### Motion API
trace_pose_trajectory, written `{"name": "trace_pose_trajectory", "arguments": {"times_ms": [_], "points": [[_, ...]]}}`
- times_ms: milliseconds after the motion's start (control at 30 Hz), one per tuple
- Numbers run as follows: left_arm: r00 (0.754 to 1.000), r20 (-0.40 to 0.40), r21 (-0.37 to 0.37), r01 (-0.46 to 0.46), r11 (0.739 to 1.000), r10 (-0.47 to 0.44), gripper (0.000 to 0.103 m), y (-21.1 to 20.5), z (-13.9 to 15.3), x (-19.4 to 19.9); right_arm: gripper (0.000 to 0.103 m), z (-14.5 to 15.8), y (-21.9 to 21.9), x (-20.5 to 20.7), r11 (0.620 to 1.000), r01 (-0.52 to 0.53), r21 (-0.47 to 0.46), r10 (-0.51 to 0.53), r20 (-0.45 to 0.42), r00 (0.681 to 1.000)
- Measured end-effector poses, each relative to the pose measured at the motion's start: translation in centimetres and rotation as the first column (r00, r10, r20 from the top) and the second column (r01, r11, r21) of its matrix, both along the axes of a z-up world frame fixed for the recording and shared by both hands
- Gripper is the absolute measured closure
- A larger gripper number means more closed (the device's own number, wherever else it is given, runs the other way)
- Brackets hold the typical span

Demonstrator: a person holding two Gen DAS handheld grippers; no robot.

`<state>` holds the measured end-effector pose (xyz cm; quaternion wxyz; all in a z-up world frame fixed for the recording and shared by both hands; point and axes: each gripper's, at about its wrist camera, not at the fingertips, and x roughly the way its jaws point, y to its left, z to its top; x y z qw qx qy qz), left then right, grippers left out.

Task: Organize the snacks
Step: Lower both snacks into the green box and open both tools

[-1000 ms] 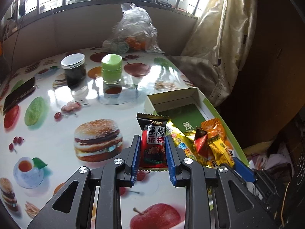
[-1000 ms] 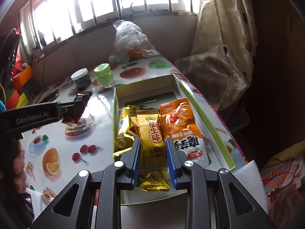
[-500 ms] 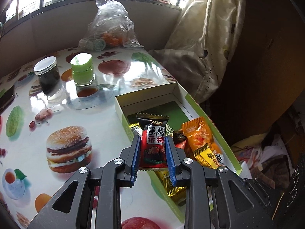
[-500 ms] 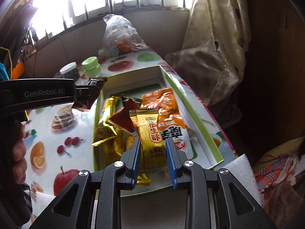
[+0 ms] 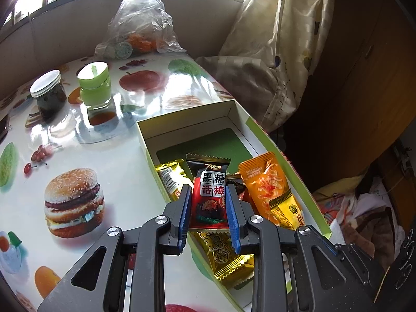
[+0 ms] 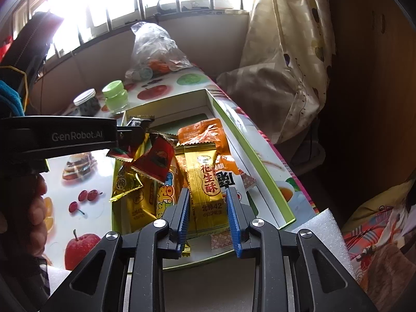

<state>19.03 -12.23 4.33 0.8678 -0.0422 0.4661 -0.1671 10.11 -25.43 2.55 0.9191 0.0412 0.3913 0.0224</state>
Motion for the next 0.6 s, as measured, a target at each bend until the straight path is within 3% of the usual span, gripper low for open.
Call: {"name": "trace_pose_trajectory", "arguments": {"times_ms": [600], "points": [[1.0,0.025,0.058,-0.012,0.998,0.01,0.07,-0.1,0.3,-1.1,0.061,0.0,-0.3,-0.2,1.0,0.012,0.013,-0.012,0.006,1.0]]}}
